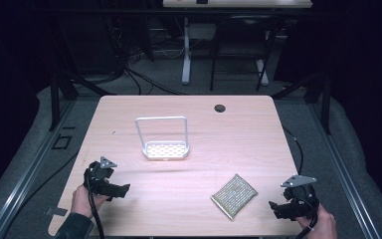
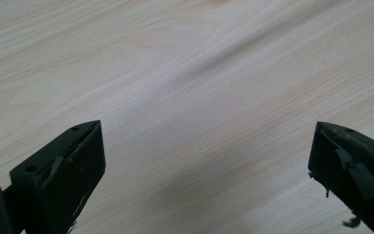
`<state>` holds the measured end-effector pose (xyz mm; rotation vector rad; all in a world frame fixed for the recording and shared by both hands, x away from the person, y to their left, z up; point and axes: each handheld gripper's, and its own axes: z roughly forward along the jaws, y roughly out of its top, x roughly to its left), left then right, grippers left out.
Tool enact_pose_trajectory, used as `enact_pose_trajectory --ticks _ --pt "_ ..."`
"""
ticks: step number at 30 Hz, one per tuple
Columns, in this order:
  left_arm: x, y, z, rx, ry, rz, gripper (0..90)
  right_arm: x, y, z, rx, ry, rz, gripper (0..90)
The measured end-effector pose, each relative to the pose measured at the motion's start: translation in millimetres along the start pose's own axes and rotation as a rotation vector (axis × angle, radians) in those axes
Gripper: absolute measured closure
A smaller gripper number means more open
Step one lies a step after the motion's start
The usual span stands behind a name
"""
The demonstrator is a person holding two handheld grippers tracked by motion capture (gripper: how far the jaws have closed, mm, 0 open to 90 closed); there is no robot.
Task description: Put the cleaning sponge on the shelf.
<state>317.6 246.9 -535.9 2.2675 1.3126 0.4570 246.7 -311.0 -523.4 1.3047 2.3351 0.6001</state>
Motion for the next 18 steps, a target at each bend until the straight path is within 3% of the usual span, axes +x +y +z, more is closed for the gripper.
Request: enact_pose_trajectory --ticks 6,18 --pt "-13.9 5.2 -1.9 0.001 -0.022 0.034 0.3 -2.0 0.5 1.0 0.007 0.027 0.022 10.7" --pt "-44.3 12.1 -8.9 -0.039 -0.075 0.09 0.3 0.7 2.1 2.1 0.011 0.02 0.002 10.9"
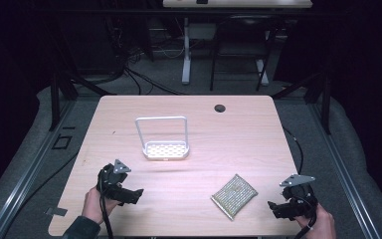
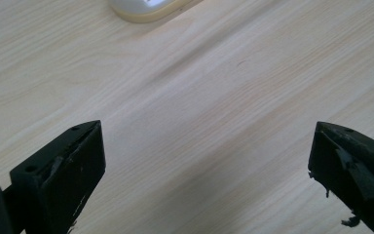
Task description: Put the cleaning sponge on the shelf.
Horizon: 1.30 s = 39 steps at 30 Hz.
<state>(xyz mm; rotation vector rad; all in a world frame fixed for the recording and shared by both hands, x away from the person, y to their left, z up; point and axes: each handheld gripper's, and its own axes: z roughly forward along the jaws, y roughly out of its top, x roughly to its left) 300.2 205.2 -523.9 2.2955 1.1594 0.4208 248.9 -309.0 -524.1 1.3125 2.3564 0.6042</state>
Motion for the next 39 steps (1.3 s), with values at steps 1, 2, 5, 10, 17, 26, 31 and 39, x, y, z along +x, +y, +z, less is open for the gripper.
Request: enact_pose_trajectory --ticks 1,2,5,10,17,26,31,39 --pt "0.0 0.0 0.0 0.0 0.0 0.0 0.3 0.0 0.0 0.0 0.0 0.0 0.0 10.9" --pt "-4.4 1.2 -0.4 -0.005 -0.007 0.004 0.2 0.4 -0.1 -0.1 0.001 0.0 -0.006 10.9" --pt "-8.6 2.6 -0.3 -0.008 -0.012 0.012 0.3 -0.1 -0.3 -0.5 0.003 0.001 -0.001 10.9" --pt "-22.4 5.2 5.1 -0.005 -0.025 0.041 0.3 -1.1 0.3 0.5 0.007 0.002 0.002 11.2" --pt "-36.1 8.5 7.9 -0.008 -0.031 0.069 0.2 0.8 4.6 2.5 0.009 0.004 -0.012 11.3" --pt "-57.5 25.2 11.6 -0.026 -0.083 0.129 0.2 1.0 3.4 2.8 0.003 0.009 -0.015 11.4" --pt "-82.3 44.3 12.7 -0.056 -0.127 0.191 0.2 -0.9 2.5 4.5 0.009 0.009 -0.008 11.4" --pt "-119.1 65.2 21.5 -0.075 -0.176 0.274 0.2 -1.9 1.6 -0.8 -0.008 -0.004 0.005 11.5"
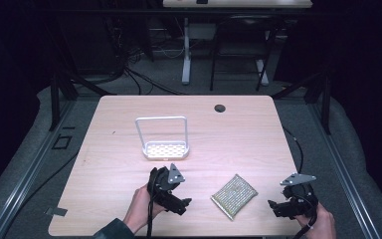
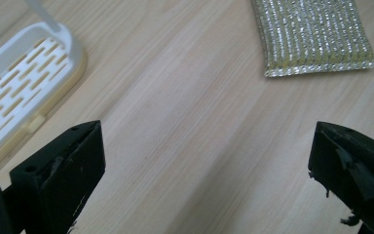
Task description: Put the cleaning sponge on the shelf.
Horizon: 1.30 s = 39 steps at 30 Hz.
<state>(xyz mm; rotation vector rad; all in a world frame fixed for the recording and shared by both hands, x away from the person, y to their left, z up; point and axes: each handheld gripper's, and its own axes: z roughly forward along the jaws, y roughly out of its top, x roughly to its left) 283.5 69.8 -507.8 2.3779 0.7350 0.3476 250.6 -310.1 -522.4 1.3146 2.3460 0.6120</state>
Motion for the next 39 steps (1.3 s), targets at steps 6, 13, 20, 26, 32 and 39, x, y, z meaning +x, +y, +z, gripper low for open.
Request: enact_pose_trajectory --ticks 6,13,20,26,32,39 --pt "-12.2 15.0 12.2 -0.001 -0.04 0.033 0.1 2.9 1.4 3.3 0.011 0.003 -0.015 11.5" --pt "-33.6 34.6 38.8 0.027 -0.079 0.086 0.1 0.8 0.1 2.2 0.006 0.003 -0.011 11.5" --pt "-53.3 48.8 65.9 0.051 -0.137 0.112 0.1 0.8 -0.6 2.4 0.011 0.005 -0.011 11.5" --pt "-67.3 55.8 83.8 0.07 -0.153 0.131 0.1 -0.4 -4.2 1.3 0.015 0.005 -0.007 11.5" --pt "-70.7 61.3 94.1 0.095 -0.159 0.131 0.2 -1.2 -5.5 0.5 0.014 0.003 -0.002 11.5" --pt "-76.9 72.7 108.6 0.126 -0.143 0.117 0.2 2.4 -4.2 -0.3 0.01 0.0 -0.009 11.5"
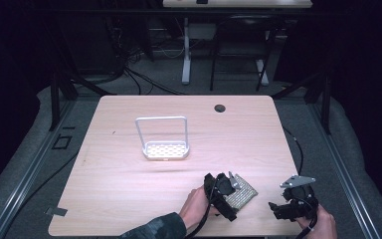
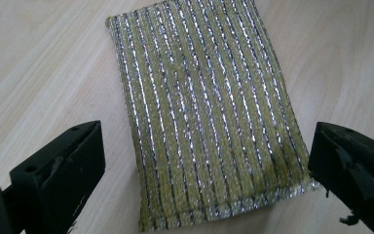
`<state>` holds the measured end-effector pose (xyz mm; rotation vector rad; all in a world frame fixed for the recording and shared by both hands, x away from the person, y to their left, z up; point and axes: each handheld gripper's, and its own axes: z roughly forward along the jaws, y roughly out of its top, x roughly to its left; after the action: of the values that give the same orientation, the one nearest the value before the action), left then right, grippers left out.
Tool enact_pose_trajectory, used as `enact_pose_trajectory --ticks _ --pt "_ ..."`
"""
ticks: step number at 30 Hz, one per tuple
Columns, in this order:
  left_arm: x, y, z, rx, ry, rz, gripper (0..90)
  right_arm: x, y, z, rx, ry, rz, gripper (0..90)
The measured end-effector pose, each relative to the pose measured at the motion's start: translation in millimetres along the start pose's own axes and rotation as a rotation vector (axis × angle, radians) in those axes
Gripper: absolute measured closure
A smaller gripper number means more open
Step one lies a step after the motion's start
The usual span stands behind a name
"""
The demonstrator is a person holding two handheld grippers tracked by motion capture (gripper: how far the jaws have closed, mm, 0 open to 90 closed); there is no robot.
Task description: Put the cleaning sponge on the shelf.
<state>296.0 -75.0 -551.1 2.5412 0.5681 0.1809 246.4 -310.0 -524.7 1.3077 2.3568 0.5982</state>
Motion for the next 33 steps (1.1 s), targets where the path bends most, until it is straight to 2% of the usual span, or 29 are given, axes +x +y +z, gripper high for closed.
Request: enact_pose_trajectory --ticks 6,11,13,16,26,33 --pt "-5.7 9.6 6.1 0.025 0.006 0.009 0.3 -0.8 0.1 0.8 0.0 0.002 -0.002 11.6" --pt "-5.4 12.6 9.6 0.044 0.006 0.0 0.3 -1.6 -0.4 0.3 0.004 0.0 -0.002 11.6" --pt "-7.4 12.5 12.8 0.07 0.012 -0.002 0.5 -1.9 -0.3 -0.2 0.005 -0.004 -0.003 11.6" --pt "-8.7 12.2 13.3 0.07 0.024 0.0 6.1 -1.1 -0.1 -0.5 -0.001 -0.005 -0.007 11.6" --pt "-9.7 11.3 9.6 0.068 0.03 0.012 16.2 0.1 0.5 -0.2 0.006 -0.004 -0.014 11.8" --pt "-12.9 8.7 3.6 0.032 0.039 0.033 29.3 2.3 1.4 0.0 0.0 -0.005 -0.021 11.9"
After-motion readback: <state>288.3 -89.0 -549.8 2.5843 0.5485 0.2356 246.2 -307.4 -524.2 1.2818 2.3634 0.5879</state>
